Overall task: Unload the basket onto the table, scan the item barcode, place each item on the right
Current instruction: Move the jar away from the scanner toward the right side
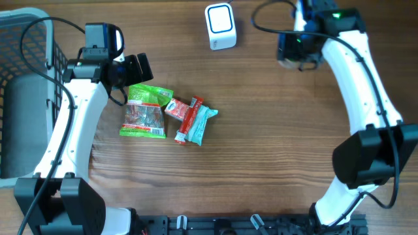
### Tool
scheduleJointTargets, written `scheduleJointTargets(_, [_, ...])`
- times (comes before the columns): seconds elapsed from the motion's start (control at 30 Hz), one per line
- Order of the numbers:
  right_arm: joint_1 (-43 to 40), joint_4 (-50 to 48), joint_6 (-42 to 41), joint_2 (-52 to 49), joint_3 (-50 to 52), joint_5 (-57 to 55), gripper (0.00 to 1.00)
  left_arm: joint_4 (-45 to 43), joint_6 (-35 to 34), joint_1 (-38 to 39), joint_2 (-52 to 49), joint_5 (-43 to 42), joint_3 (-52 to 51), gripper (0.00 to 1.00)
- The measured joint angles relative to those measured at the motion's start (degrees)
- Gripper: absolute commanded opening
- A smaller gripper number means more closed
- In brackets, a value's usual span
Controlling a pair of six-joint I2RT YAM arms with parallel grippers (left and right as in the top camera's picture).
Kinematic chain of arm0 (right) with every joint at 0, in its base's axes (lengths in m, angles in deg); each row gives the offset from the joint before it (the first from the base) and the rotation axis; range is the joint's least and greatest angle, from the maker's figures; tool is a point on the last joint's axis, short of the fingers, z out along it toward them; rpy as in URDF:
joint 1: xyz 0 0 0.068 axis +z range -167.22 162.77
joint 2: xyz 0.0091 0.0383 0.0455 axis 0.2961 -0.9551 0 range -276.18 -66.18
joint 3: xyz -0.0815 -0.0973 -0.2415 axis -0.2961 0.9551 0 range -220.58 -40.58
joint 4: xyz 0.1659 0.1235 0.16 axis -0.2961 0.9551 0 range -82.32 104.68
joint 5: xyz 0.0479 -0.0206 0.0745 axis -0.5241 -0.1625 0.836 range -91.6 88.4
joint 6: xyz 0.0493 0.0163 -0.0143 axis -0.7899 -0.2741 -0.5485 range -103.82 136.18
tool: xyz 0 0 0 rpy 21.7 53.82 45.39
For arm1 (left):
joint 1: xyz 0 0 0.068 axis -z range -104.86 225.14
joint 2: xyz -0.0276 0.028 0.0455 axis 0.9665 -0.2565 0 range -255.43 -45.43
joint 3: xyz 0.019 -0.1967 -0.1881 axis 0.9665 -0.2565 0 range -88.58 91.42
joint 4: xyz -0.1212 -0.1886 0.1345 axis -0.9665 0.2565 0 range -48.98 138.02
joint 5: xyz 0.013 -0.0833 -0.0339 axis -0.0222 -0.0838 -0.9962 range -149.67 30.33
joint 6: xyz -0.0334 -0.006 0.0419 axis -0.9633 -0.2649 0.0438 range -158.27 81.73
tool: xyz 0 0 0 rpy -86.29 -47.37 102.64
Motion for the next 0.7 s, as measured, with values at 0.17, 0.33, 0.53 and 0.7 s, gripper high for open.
scheduleJointTargets(0.17, [-8.0, -1.8, -1.6, 0.0, 9.5, 0.0, 0.25, 0.0, 0.0, 0.0, 0.0, 0.0, 0.0, 1.00])
scheduleJointTargets(0.33, [-15.5, -7.4, -3.5, 0.0, 18.7, -0.2, 0.25, 0.0, 0.0, 0.0, 0.0, 0.0, 0.0, 1.00])
scheduleJointTargets(0.53, [-21.9, -12.6, -4.2, -0.1, 26.6, -0.3, 0.25, 0.0, 0.0, 0.0, 0.0, 0.0, 0.0, 1.00])
scheduleJointTargets(0.7, [-24.4, -13.6, -4.3, -0.2, 29.2, -0.3, 0.59, 0.0, 0.0, 0.0, 0.0, 0.0, 0.0, 1.00])
